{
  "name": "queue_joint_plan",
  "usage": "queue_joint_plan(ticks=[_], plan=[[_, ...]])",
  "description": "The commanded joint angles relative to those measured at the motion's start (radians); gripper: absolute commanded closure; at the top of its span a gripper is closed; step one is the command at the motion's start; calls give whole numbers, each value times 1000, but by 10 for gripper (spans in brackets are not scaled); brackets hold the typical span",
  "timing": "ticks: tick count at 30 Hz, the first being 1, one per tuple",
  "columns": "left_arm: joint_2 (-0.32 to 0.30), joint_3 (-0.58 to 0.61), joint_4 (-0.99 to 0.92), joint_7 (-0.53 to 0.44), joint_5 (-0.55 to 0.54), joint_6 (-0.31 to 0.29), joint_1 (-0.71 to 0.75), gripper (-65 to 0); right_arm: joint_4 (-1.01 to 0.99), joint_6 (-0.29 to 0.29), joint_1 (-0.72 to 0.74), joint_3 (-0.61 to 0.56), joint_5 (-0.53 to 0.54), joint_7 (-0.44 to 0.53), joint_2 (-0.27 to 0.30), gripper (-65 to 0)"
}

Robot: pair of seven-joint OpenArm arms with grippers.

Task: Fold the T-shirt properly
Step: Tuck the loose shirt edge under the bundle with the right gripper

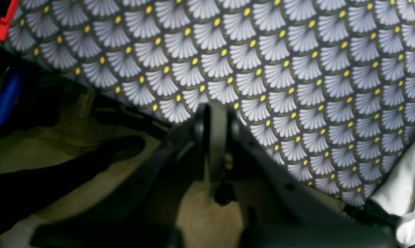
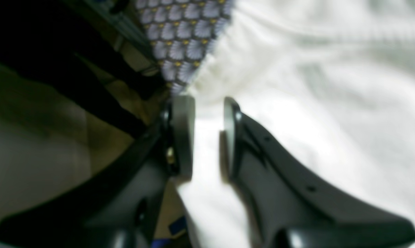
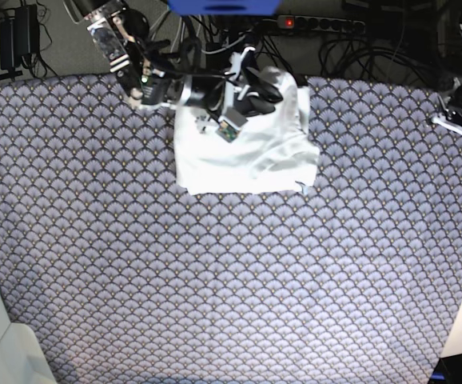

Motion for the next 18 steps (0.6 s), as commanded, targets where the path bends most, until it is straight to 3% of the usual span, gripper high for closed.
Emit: queue_joint_plan(ticks=[1, 5, 10, 15, 18], plan=[[-19, -7, 11, -8, -1, 2, 0, -1, -21, 7, -3, -1, 11, 26, 0, -132], [-19, -7, 10, -8, -1, 2, 3, -1, -78, 7, 1, -1, 11, 67, 1, -132], [-19, -7, 13, -8, -1, 2, 8, -1, 123, 7, -49, 8, 11, 66, 53, -132], [-9, 6, 21, -8, -10, 2, 52, -1, 278, 7, -103, 91, 11, 64, 87, -132], [33, 70, 21, -25, -7, 2, 77, -1, 284, 7, -108, 160, 11, 64, 113, -132]])
